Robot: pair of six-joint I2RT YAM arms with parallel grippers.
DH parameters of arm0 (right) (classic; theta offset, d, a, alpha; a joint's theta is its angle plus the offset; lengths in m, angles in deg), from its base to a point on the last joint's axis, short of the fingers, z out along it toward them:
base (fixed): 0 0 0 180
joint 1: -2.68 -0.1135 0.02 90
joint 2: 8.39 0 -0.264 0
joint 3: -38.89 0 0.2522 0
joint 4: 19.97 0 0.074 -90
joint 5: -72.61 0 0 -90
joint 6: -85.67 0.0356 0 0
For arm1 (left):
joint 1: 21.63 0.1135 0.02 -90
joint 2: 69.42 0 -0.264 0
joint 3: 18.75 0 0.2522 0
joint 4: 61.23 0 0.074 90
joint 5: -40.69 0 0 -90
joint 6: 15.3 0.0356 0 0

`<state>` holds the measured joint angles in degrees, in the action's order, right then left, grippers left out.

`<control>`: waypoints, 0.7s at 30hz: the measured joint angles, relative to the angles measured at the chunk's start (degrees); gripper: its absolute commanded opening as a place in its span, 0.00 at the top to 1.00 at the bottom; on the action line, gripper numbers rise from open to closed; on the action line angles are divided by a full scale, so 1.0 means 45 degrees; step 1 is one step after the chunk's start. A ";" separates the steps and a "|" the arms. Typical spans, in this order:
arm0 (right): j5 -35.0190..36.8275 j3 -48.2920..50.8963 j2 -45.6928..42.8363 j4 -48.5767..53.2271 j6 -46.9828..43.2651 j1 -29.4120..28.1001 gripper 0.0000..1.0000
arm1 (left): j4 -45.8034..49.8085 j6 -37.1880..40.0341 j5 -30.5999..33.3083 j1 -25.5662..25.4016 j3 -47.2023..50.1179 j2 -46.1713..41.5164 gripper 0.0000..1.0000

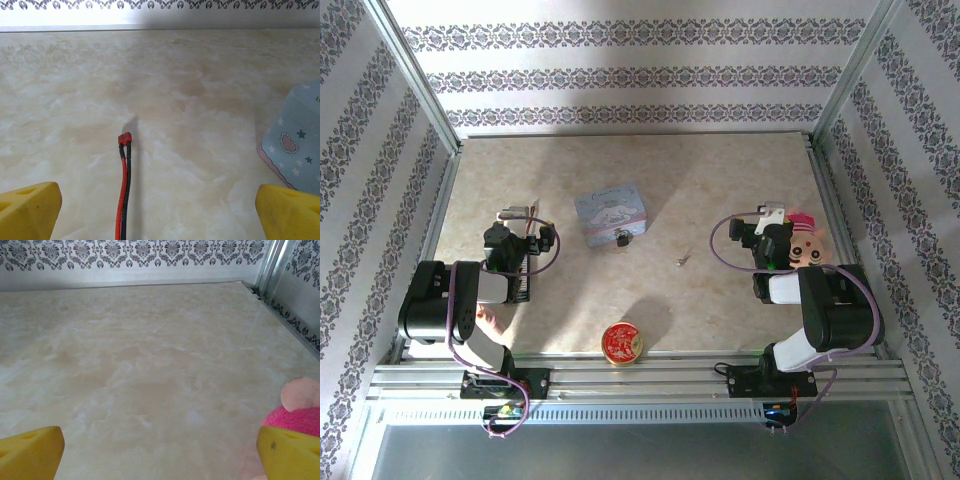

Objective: Unlock the padlock with the key

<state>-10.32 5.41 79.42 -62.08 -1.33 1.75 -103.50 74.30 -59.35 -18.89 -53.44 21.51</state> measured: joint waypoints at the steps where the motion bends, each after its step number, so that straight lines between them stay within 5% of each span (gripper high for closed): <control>1: 0.0000 -0.0005 0.0000 0.0034 -0.0005 -0.0010 0.02 | 0.0000 0.0000 0.0010 0.0000 0.0000 0.0000 0.01; 12: 0.0296 -0.0185 -0.1209 0.1467 -0.0039 -0.0189 0.02 | 0.0894 -0.0005 0.0053 0.0000 -0.0097 -0.0544 0.01; 21: 0.1311 -0.1467 -0.4619 0.6319 0.0442 -0.0699 0.02 | 0.2803 -0.0442 0.0520 0.0000 -0.0413 -0.3721 0.01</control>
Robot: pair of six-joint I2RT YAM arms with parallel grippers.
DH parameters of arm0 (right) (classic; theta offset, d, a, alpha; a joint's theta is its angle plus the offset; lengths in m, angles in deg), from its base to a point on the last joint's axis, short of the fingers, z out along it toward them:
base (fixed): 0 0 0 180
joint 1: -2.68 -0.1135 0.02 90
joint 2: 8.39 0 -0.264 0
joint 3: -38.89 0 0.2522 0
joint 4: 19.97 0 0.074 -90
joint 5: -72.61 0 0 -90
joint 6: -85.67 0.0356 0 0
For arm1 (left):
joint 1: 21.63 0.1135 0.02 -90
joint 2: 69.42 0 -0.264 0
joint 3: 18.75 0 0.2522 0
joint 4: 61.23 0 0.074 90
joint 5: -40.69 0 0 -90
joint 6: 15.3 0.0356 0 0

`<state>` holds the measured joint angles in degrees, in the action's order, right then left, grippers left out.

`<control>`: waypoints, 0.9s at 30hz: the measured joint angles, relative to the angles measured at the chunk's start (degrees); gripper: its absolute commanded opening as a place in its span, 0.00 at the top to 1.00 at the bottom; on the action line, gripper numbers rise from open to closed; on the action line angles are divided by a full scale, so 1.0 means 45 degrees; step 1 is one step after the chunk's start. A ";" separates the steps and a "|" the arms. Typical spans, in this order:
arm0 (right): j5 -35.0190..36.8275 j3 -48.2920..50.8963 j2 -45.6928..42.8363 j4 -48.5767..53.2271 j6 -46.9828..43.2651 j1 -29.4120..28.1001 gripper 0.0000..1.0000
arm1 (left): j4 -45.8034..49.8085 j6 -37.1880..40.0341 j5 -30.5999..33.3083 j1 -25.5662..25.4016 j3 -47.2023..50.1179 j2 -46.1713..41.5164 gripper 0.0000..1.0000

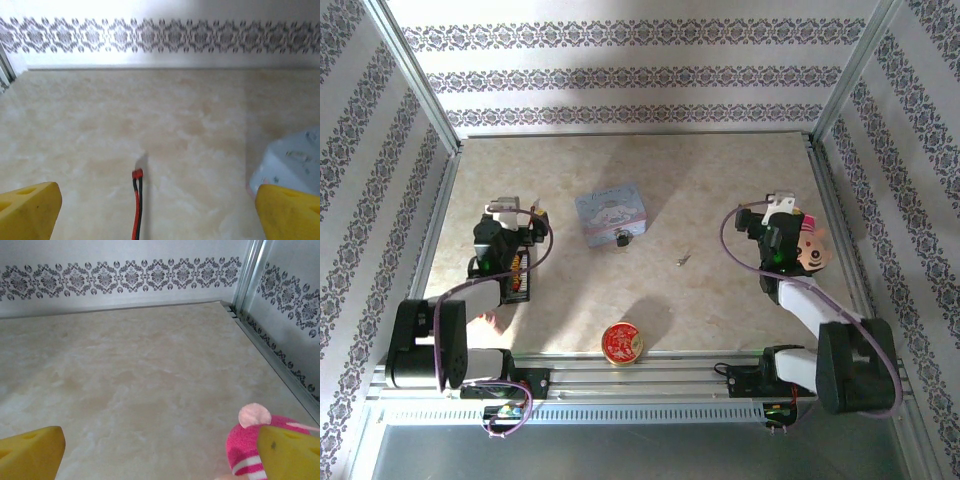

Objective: Unlock the padlock with the key

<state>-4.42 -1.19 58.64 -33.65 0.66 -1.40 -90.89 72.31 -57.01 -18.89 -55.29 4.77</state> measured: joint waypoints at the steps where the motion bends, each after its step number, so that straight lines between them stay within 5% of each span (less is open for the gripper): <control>1: 0.0175 -0.0155 -0.0340 0.0651 0.0155 -0.0180 0.02 | 0.0083 -0.0223 -0.0010 0.0000 -0.0015 -0.0330 0.01; 13: 0.2443 -0.2025 -0.2317 0.7864 0.3259 -0.4046 0.33 | 0.0151 -0.4284 -0.0709 -0.0005 -0.0083 -0.1423 0.01; 21: 0.4201 -0.2540 -0.2074 1.0579 0.6810 -0.7902 0.43 | -0.0058 -0.5989 -0.1171 -0.0005 -0.0068 -0.1423 0.01; 27: 0.4337 -0.3138 -0.0427 1.1565 0.8893 -0.9311 0.49 | -0.0525 -0.6528 -0.1132 -0.0005 0.0155 -0.1404 0.01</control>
<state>15.10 -15.31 56.71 18.39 40.68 -43.30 -93.25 42.93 -62.10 -18.91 -54.59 -1.55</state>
